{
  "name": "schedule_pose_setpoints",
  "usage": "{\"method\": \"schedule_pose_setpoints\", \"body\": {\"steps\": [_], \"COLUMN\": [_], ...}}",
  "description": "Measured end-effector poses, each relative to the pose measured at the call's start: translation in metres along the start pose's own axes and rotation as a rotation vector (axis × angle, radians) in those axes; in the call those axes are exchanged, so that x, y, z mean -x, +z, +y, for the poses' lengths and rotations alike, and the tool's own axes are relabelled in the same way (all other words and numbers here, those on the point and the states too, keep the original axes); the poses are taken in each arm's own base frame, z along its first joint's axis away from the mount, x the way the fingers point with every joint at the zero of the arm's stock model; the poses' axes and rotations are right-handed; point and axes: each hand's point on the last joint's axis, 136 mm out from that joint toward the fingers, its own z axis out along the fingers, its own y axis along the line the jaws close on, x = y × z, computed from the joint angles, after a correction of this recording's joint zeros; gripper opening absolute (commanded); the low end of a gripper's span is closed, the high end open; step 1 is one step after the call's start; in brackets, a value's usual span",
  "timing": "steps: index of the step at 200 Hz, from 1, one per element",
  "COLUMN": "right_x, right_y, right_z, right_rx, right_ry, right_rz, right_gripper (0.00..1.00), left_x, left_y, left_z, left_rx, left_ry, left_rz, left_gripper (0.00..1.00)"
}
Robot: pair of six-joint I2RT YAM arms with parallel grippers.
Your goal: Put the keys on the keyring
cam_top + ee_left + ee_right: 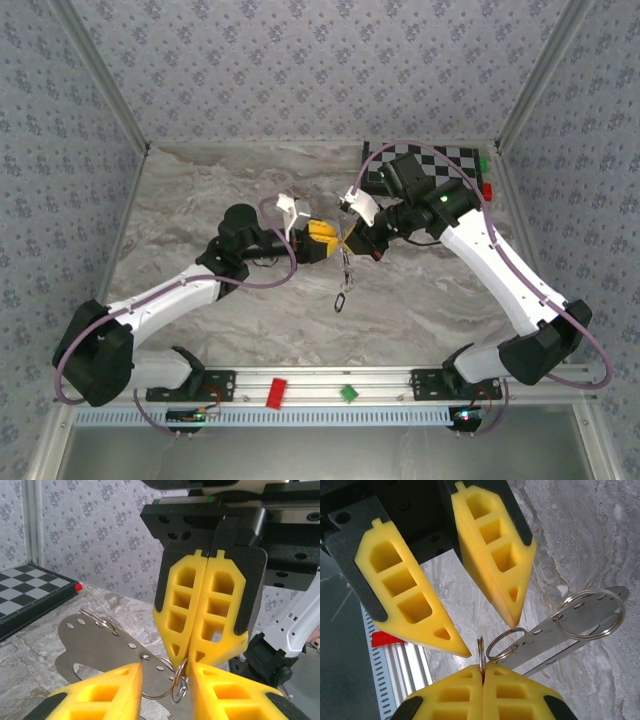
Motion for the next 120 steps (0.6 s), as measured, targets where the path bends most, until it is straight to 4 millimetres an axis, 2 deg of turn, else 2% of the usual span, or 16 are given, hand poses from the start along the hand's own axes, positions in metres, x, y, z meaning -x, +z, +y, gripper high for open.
{"method": "schedule_pose_setpoints", "body": {"steps": [40, 74, 89, 120], "right_x": [0.0, 0.0, 0.0, -0.001], "right_y": [0.0, 0.0, 0.0, 0.0], "right_z": [0.0, 0.0, 0.0, 0.0], "right_rx": [0.0, 0.0, 0.0, -0.002], "right_ry": [0.0, 0.0, 0.001, 0.003], "right_rz": [0.0, 0.0, 0.0, 0.006], "right_gripper": [0.0, 0.0, 0.0, 0.0], "left_x": [-0.005, -0.004, -0.005, -0.006], "left_y": [0.002, 0.004, 0.005, 0.005], "left_z": [-0.005, -0.011, -0.012, -0.012], "left_rx": [-0.033, -0.062, -0.064, -0.06], "left_ry": [-0.002, 0.009, 0.013, 0.024], "left_rz": [0.027, 0.04, 0.046, 0.053], "left_gripper": [0.28, 0.23, 0.18, 0.17]}}
